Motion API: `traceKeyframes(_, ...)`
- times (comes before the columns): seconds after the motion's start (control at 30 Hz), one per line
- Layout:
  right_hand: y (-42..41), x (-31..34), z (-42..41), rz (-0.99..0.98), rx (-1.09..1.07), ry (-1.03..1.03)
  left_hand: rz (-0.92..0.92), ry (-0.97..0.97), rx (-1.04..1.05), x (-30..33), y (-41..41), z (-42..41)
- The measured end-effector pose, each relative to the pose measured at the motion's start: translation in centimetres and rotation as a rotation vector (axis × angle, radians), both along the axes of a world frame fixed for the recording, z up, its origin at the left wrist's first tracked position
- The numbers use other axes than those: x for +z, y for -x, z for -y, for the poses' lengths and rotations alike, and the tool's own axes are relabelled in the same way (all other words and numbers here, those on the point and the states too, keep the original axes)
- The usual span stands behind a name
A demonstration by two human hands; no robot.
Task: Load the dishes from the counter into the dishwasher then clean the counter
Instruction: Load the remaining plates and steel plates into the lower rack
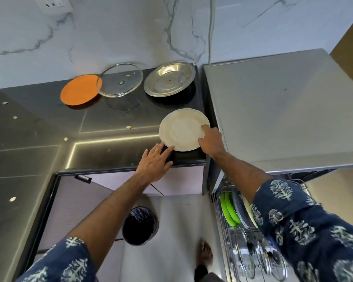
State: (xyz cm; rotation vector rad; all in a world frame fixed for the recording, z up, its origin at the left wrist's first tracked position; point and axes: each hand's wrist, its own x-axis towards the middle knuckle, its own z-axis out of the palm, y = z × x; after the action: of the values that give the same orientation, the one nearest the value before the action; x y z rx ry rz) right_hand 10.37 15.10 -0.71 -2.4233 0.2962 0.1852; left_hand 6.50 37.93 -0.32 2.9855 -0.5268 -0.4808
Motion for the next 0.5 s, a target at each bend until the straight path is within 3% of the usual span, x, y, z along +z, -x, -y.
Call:
traceKeyframes(0.17,1.0,1.3,-0.4,0.211,-0.188,-0.348,-0.032,0.007,-0.041,-0.9,0.2,-0.4)
traceKeyframes(0.27,3.0,3.0,-0.4,0.209,-0.287,-0.567,-0.039,0.021,-0.078,-0.4,0.9,-0.7)
traceKeyframes(0.5,13.7,5.4,1.0,0.159,-0.381,-0.692,-0.001,0.174,-0.208,0.9,6.1,-1.1)
